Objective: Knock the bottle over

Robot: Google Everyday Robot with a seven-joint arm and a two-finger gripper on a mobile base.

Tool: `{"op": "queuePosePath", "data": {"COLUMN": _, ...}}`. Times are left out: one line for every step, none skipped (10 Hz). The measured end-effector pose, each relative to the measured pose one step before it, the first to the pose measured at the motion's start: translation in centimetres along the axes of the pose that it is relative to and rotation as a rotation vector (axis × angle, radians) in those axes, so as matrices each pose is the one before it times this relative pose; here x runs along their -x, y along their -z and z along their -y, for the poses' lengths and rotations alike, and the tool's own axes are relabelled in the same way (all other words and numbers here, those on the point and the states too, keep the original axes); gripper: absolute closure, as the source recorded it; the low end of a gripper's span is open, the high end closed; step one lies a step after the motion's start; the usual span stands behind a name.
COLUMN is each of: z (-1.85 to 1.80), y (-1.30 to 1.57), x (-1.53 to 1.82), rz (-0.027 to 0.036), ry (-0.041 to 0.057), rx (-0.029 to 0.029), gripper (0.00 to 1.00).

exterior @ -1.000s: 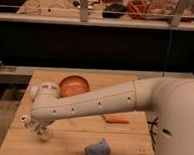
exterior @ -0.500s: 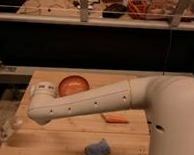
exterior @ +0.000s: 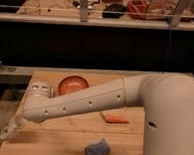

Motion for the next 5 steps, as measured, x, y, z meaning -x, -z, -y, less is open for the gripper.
{"op": "queuePosePath", "data": {"z": 0.621, "y": -0.017, "x": -0.009, "rz": -0.00097, "ry": 0.00396, "rx": -0.00412, "gripper": 1.00}}
{"op": "queuePosePath", "data": {"z": 0.420, "y": -0.013, "x": 0.108, "rz": 0.00005, "ry": 0.00700, "rx": -0.00458, "gripper": 1.00}}
{"op": "queuePosePath", "data": {"z": 0.261, "y": -0.052, "x": -0.105, "rz": -0.00282, "ry": 0.00444, "rx": -0.00414, "gripper": 1.00}}
{"op": "queuePosePath", "data": {"z": 0.340, "y": 0.144, "x": -0.220, "rz": -0.00903, "ry": 0.00565, "rx": -0.00922, "gripper": 1.00}}
{"op": "queuePosePath", "data": {"z": 0.189, "y": -0.082, "x": 0.105, "rz": -0.00150, "ry": 0.00442, "rx": -0.00093, "gripper": 1.00}}
